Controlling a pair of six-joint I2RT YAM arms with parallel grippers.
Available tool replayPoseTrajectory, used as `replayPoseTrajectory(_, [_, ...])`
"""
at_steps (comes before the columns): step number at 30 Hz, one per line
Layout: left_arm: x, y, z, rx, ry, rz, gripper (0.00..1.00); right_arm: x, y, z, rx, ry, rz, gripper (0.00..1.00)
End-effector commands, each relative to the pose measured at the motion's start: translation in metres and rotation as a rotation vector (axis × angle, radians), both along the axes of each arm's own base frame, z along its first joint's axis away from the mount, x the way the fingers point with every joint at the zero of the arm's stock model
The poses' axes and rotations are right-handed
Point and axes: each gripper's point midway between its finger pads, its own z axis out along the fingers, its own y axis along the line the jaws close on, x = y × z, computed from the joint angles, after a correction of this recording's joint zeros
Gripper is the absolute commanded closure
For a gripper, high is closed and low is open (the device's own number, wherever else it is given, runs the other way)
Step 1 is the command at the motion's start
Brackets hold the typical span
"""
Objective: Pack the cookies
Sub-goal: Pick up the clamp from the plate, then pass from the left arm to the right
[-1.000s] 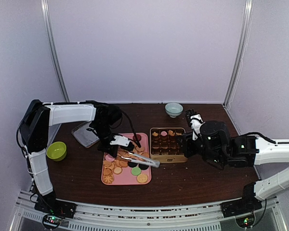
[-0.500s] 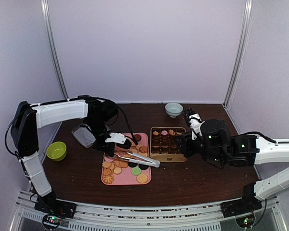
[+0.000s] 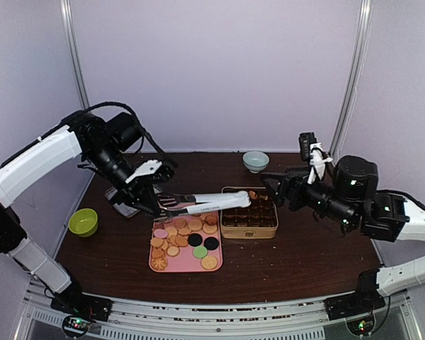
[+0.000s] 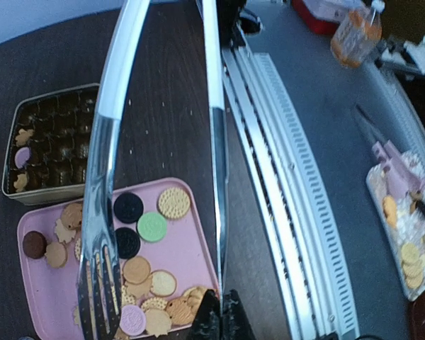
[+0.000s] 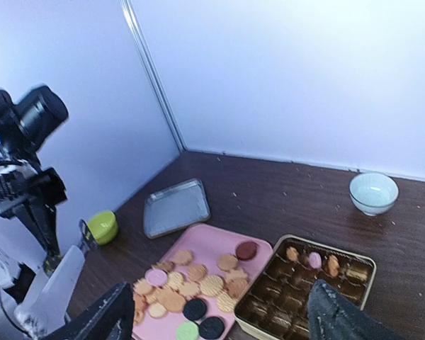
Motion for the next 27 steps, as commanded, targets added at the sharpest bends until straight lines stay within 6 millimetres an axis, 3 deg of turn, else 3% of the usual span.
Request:
replayPoseTrajectory(1, [-0.005,-0.016,0.067,-0.29,0.213,0.101,1.0,-0.015,0.004,0.038,0.152,-0.083,0.132,0.11])
replayPoseTrajectory(5, [0.001,-0.025,0.098,-0.426,0.33,0.149,1.0,-0.028,0.021,0.063,0.211,-0.101,0.274,0.05])
replayPoseTrajectory(10, [0.003,-0.033,0.114,-0.503,0.422,0.152,1.0,-0.03,0.052,0.077,0.212,-0.088,0.403,0.02])
replayPoseTrajectory(17, [0.005,-0.035,0.109,-0.503,0.474,0.165,1.0,-0.029,0.091,0.106,0.325,-0.076,0.628,0.02])
replayPoseTrajectory(27, [0.006,-0.035,0.096,-0.474,0.48,0.177,1.0,-0.021,0.125,0.114,0.365,-0.005,0.801,0.07])
